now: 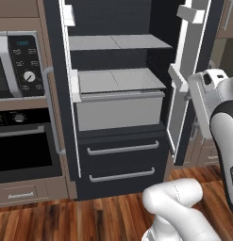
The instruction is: Place one of the steaks on the plate and the other in the bowl. Then place the bowl in the fridge.
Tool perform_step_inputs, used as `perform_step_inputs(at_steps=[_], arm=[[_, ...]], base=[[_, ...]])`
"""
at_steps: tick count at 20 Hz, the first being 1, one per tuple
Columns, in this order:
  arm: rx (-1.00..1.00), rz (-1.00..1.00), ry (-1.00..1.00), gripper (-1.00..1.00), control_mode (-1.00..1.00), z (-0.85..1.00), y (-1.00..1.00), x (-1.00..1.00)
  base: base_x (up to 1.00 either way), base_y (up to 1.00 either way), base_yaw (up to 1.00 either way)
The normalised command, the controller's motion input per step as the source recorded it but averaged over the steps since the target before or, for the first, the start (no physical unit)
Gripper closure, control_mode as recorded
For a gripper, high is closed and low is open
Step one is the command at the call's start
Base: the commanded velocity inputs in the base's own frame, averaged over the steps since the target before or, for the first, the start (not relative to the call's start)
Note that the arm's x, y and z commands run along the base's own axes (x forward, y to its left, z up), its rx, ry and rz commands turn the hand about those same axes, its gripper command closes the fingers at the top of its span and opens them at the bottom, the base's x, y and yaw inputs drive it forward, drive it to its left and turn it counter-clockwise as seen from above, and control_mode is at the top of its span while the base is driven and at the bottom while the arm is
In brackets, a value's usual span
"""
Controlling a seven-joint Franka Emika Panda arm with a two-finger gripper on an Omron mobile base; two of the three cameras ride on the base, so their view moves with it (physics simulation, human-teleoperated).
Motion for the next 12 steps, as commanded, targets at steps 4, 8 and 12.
perform_step_inputs(at_steps=[4, 8, 12], arm=[[0.0, 0.06, -0.01, -1.0, -1.0, -0.14, 0.0, 0.02], [0.0, 0.0, 0.0, -1.0, 1.0, 0.0, 0.0, 0.0], [0.0, 0.0, 0.0, -1.0, 1.0, 0.0, 0.0, 0.0]], base=[[0.0, 0.0, 0.0], [-0.43, 0.0, 0.06], [-1.0, 0.0, 0.18]])
